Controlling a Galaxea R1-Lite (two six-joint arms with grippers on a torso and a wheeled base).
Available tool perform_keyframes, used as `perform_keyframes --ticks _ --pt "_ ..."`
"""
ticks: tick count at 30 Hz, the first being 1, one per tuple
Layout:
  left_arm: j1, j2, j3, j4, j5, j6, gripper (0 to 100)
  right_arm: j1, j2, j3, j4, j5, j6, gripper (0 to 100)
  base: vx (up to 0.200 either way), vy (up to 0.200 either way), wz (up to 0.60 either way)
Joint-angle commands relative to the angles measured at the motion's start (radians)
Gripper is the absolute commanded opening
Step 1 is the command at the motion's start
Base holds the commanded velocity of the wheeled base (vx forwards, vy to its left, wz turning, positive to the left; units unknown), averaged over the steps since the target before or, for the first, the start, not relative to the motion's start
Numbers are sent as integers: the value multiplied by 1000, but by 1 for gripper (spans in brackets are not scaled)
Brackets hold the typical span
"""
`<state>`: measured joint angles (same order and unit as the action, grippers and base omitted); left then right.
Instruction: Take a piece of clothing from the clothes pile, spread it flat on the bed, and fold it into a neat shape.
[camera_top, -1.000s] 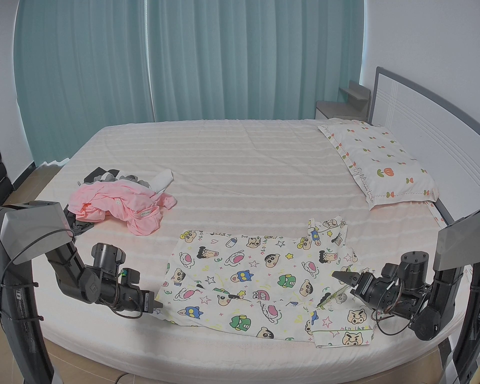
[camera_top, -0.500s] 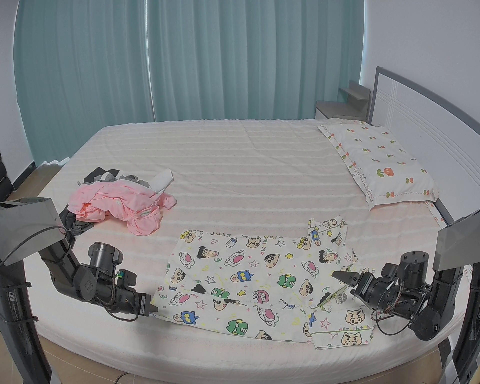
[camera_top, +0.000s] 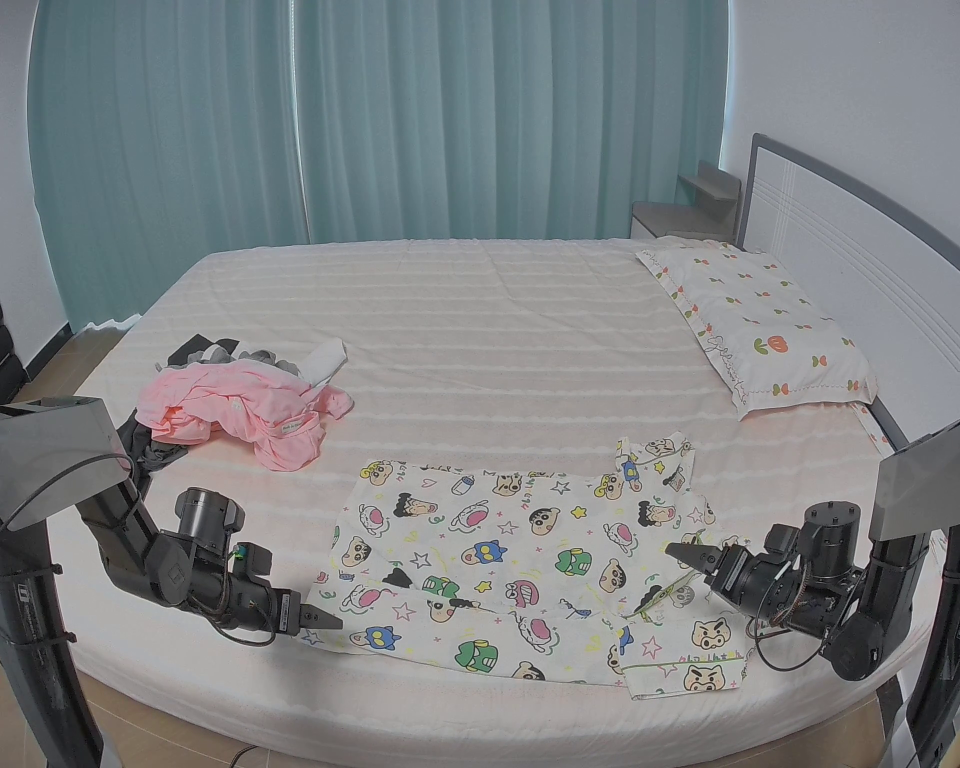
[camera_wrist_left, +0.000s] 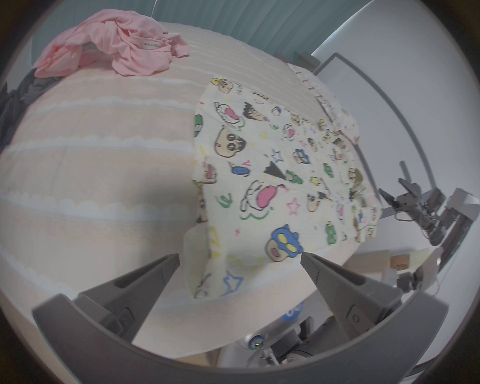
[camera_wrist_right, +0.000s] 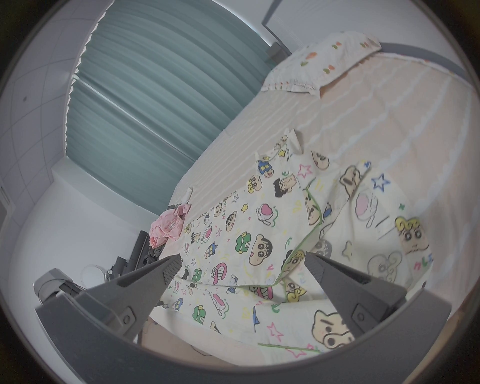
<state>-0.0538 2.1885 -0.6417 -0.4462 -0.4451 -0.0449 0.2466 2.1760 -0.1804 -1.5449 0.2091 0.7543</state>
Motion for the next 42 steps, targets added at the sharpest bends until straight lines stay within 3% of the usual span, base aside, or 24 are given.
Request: perform_keyframes --ticks 1,2,3,6,8,14,19,23,42 --pt "26 -6 45 -37 -93 -7 100 -55 -96 16 16 3 -85 100 0 0 0" --pt "26 -6 45 -37 -93 -7 100 -55 -96 16 16 3 -85 100 0 0 0" --pt "37 -6 62 -75 -145 -36 100 -73 -122 18 32 3 -133 100 0 0 0" --pt "51 -1 100 -184 -191 -96 100 -139 -97 -14 111 13 -236 100 0 0 0" --pt "51 8 128 -259 -196 -107 100 -208 -50 -37 151 58 -323 100 0 0 0" --pt "51 34 169 -394 -198 -164 100 -421 91 -57 167 404 -539 100 0 0 0" --pt "51 36 180 -417 -201 -178 100 -429 255 -103 164 458 -681 100 0 0 0" --pt "51 36 186 -430 -221 -179 100 -428 260 -83 166 582 -727 100 0 0 0" --pt "51 40 189 -431 -222 -179 100 -357 257 -65 169 582 -733 100 0 0 0"
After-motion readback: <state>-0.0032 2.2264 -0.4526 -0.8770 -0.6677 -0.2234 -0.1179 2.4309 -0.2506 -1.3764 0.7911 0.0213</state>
